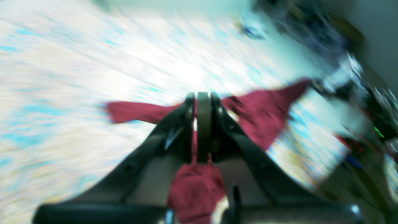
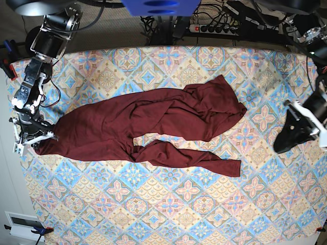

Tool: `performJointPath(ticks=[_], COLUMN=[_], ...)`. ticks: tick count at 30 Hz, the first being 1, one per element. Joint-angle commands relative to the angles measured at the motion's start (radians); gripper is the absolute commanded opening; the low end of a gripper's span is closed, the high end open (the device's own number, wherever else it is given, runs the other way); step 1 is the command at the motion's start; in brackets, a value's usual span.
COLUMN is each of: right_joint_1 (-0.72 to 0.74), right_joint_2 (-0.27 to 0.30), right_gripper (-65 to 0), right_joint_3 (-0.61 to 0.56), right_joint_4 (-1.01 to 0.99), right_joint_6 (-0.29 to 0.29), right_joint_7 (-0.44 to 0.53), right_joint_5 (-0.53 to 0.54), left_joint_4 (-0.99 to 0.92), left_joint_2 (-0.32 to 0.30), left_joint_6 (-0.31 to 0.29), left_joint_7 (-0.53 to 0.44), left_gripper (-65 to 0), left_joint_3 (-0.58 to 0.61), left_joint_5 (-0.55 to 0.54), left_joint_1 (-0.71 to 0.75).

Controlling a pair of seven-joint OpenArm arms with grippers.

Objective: Layout the t-shirt on the table in an organized manner, then fold the t-shirt properly
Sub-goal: 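Stretch the shirt lengthwise between both grippers, then release left gripper, then grasp the shirt body with the left gripper and drag it along the table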

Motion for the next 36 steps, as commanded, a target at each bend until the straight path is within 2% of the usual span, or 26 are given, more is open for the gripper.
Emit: performJointPath(ticks=[1,5,9,12,16,19,23,27,32,36], right_joint_1=[0.023,0.023,0.023,0.023,0.020,0.019,0.019,0.019,0.017,0.015], right_joint_2=[0.015,0.015,0.014,0.014,0.014,0.014,0.014,0.014,0.014,0.014], right_gripper=[-65.0,-65.0,-65.0,-65.0,-65.0,-65.0,-65.0,-65.0,-65.0,-65.0], right_joint_3=[0.001,-0.002,-0.002,-0.002,-0.002,-0.002,-0.002,-0.002,-0.002,0.001], right_joint_4=[0.026,0.028,0.028,0.023,0.022,0.022,0.026,0.026,0.029,0.029], right_joint_6=[0.003,0.003,0.003,0.003,0.003,0.003,0.003,0.003,0.003,0.003], right_joint_7=[0.026,0.026,0.024,0.024,0.026,0.026,0.026,0.026,0.024,0.021], right_joint_5=[0.008,0.008,0.008,0.008,0.008,0.008,0.008,0.008,0.008,0.008], left_joint_4=[-0.030,-0.317,-0.504,-0.467,-0.320,-0.219,-0.143,-0.139,-0.220,-0.341], left_joint_2=[-0.030,-0.069,-0.059,-0.007,0.016,0.050,0.091,0.166,0.304,0.407], left_joint_6=[-0.004,-0.002,-0.002,-0.002,-0.002,-0.002,-0.002,-0.002,-0.002,-0.002], left_joint_7=[-0.015,-0.018,-0.017,-0.017,-0.020,-0.034,-0.088,-0.112,-0.114,-0.120], left_gripper=[-65.0,-65.0,-65.0,-65.0,-64.2,-57.8,-48.8,-43.2,-43.0,-43.0], left_joint_3=[-0.024,-0.026,-0.018,0.058,0.255,0.396,0.612,0.847,0.990,1.036], left_joint_5=[-0.013,0.028,0.192,0.315,0.360,0.432,0.590,0.749,0.884,0.906], left_joint_1=[-0.012,-0.112,-0.213,-0.242,-0.242,-0.244,-0.248,-0.305,-0.360,-0.403])
